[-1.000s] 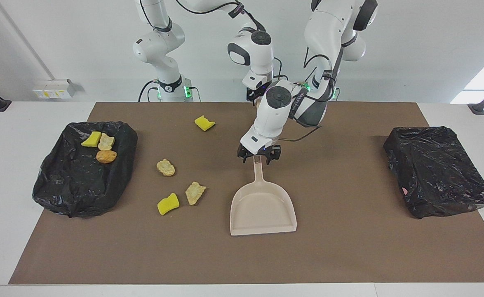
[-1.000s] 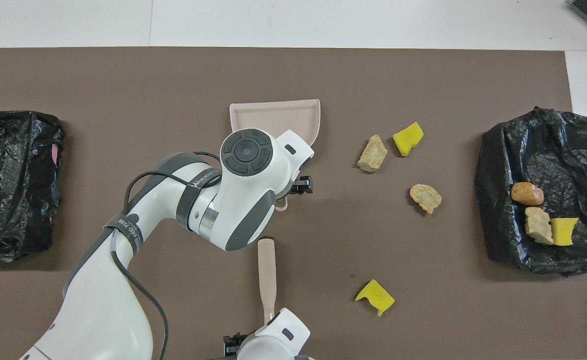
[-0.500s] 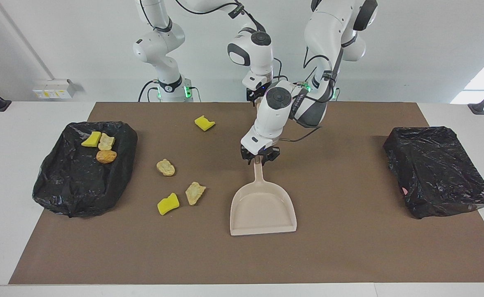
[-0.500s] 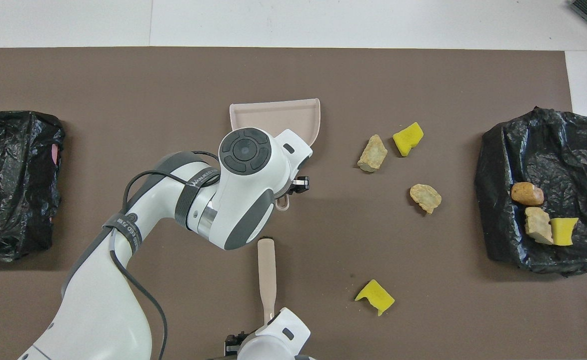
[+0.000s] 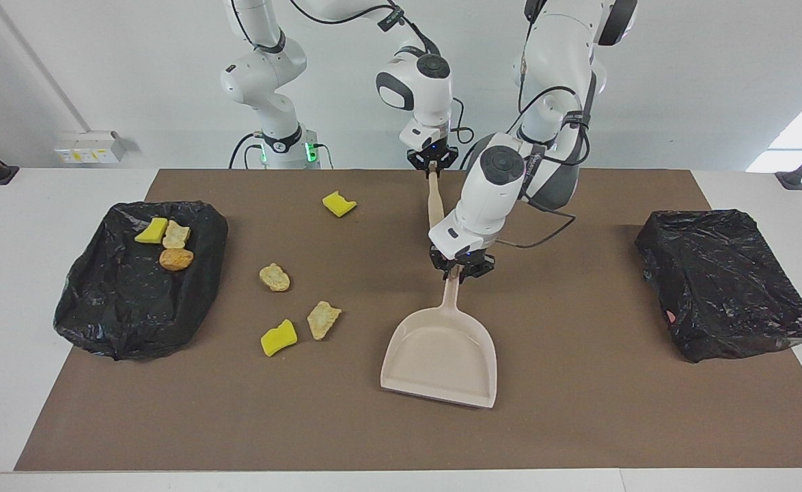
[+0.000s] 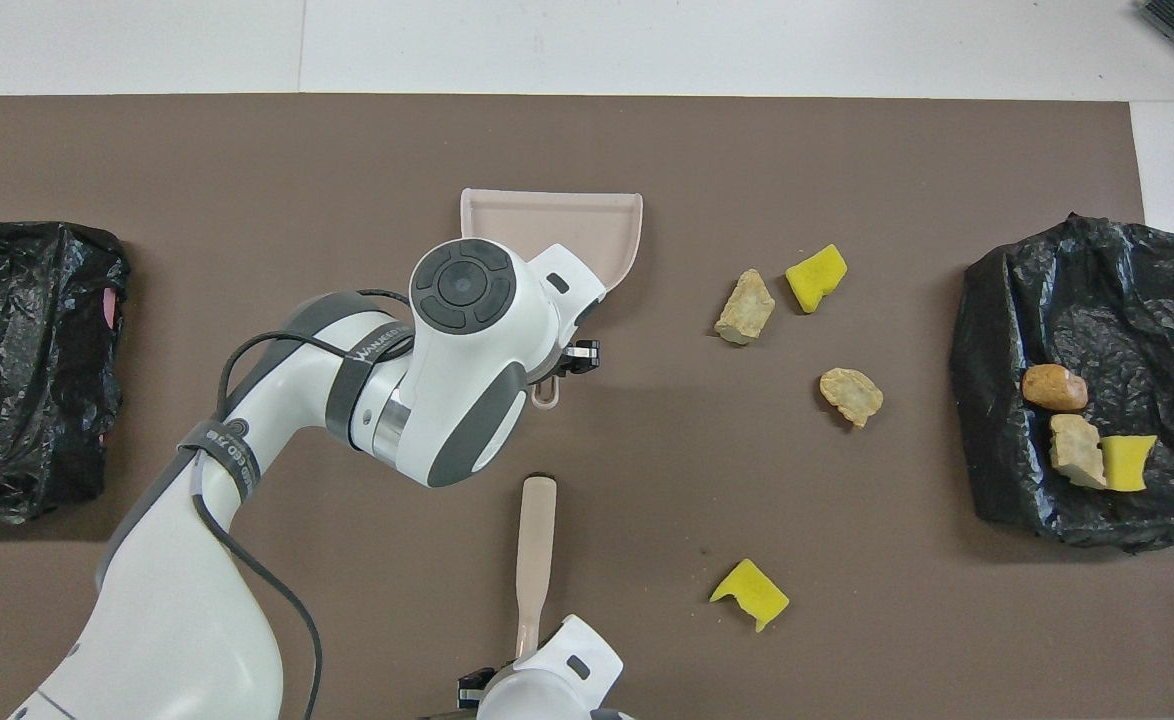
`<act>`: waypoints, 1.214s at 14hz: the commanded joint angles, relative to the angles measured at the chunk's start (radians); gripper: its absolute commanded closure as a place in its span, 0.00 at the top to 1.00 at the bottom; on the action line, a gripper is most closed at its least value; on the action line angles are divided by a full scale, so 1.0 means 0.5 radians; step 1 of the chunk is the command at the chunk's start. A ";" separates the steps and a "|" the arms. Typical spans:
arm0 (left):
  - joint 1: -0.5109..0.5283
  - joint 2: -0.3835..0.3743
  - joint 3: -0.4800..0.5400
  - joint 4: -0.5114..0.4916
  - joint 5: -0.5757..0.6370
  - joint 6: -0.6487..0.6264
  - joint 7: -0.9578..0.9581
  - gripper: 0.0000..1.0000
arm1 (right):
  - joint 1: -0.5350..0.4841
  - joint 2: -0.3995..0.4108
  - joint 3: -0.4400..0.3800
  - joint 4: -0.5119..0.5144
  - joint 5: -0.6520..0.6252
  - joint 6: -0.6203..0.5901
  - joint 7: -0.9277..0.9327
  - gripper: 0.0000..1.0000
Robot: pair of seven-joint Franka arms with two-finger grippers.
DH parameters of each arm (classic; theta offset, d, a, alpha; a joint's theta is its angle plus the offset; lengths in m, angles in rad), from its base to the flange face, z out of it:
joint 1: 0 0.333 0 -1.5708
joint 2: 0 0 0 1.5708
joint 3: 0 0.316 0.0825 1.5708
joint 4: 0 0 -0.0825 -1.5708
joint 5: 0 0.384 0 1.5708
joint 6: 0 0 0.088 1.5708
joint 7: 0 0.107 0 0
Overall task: Sweep and dump trash in bin
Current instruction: 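Move the dustpan toward the left arm while the right gripper carries the brush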
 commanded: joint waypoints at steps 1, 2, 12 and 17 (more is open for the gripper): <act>0.047 -0.063 -0.004 -0.016 0.007 -0.087 0.307 0.00 | -0.021 -0.025 -0.007 0.027 -0.041 -0.088 0.031 0.00; 0.071 -0.066 -0.001 -0.013 0.007 -0.120 0.384 0.00 | -0.036 -0.037 -0.007 0.048 -0.041 -0.134 0.031 0.00; 0.436 -0.174 0.002 -0.013 0.105 -0.415 1.420 0.00 | -0.386 -0.283 -0.007 0.186 0.007 -0.864 0.355 0.00; 0.624 -0.269 0.002 -0.019 0.124 -0.550 2.058 0.00 | -0.423 -0.292 -0.007 0.177 0.194 -0.977 1.268 0.00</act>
